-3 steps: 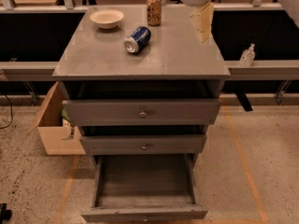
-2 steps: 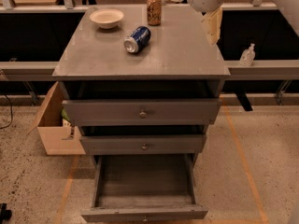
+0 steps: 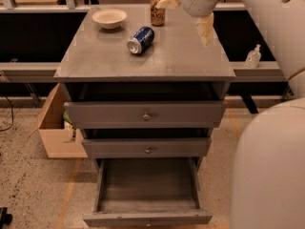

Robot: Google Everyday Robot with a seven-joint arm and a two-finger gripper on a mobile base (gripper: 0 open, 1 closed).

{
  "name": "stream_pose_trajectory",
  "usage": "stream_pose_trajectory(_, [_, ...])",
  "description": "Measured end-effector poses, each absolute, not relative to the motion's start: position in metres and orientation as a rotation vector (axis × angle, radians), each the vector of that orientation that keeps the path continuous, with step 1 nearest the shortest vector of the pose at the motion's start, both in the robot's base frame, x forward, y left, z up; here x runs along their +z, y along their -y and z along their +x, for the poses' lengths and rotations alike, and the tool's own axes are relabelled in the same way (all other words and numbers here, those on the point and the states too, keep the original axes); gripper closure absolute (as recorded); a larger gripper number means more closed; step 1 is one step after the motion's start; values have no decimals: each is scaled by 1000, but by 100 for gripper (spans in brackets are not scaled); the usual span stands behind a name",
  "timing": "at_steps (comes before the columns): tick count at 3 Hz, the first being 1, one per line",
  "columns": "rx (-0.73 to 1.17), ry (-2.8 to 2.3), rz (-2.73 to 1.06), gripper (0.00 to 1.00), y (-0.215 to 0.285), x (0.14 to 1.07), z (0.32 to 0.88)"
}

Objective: Place pepsi can into bottom drawer

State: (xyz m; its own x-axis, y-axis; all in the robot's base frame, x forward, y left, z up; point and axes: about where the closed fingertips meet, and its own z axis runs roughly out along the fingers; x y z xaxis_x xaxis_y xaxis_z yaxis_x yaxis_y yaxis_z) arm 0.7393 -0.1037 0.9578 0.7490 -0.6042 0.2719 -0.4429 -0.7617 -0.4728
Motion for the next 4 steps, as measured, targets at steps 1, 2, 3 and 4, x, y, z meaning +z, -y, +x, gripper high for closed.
stream_pose_trajectory(1, [-670,-805,-2596,0,92,946,768])
stream_pose_trajectory(2, [-787,-810,-2642,0,84,928,796])
stream_pose_trajectory(3, [-773,-813,-2674,0,73,902,815])
stream_pose_trajectory(4, [-734,-776,-2723,0,54,887,829])
